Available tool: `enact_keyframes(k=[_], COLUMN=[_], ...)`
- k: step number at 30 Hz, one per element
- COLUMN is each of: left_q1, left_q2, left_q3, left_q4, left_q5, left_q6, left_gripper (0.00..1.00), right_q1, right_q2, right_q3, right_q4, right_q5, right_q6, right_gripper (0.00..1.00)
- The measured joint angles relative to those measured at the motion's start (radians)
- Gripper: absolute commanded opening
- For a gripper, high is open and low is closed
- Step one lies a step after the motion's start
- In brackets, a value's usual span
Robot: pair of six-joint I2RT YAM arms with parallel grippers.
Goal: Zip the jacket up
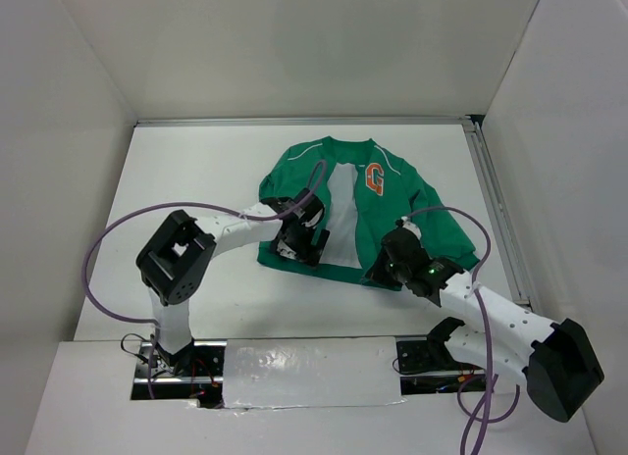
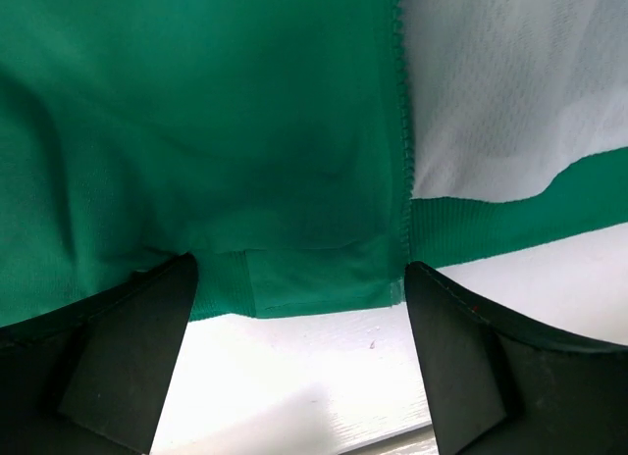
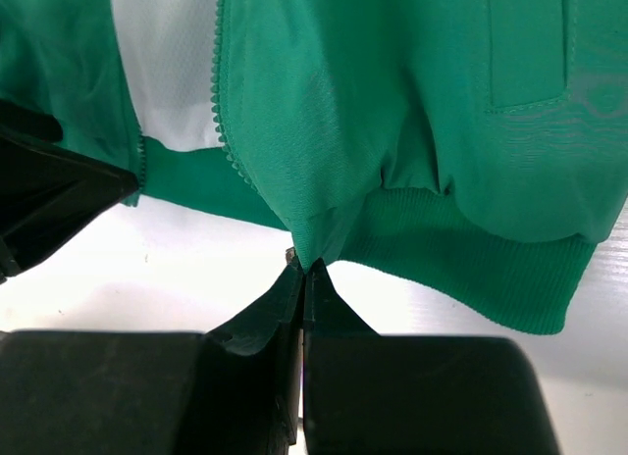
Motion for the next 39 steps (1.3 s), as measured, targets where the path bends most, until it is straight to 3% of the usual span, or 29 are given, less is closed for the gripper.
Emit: enact_keyframes(k=[5,9,16,22,29,31,33,39], left_q1=[-0.006,-0.008,-0.023,-0.021,-0.021,-0.021,-0.021,-0.016], left_q2=[0.022,0.047,0.076,0.070,0.003,-0.036,-0.078,-0.160], left_q3=[0.024,0.056,0.087,0.087,0.063,0.060,0.054,0.021], left_q4=[-0.017,-0.048,-0.090,-0.090,-0.085,-0.087,-0.084,-0.084], left_q5=[-0.020,-0.055,-0.143,-0.140,-0.070,-0.053,-0.041,-0.015], left_q6=[-0.009,-0.044,-0.112,-0.111,-0.103,-0.105,-0.106,-0.111], left_gripper=[0.98,0.89,0.36,0.31,0.36,0.23,0.20,0.25], right_q1=[-0.031,-0.040,-0.056,-0.079,-0.155,-0.185,-0.217,-0.293], right_q2=[0.000,0.000,0.000,0.014,0.100,0.146,0.187,0.264], right_q3=[-0.024,-0.029,-0.031,-0.035,-0.042,-0.042,-0.042,-0.020], right_q4=[0.020,0.032,0.047,0.047,0.058,0.069,0.083,0.128], right_q5=[-0.036,-0.054,-0.062,-0.069,-0.086,-0.094,-0.119,-0.207], right_q6=[-0.017,-0.027,-0.033,-0.034,-0.032,-0.032,-0.027,-0.017], right_gripper=[0.00,0.00,0.00,0.00,0.00,0.00,0.00,0.00])
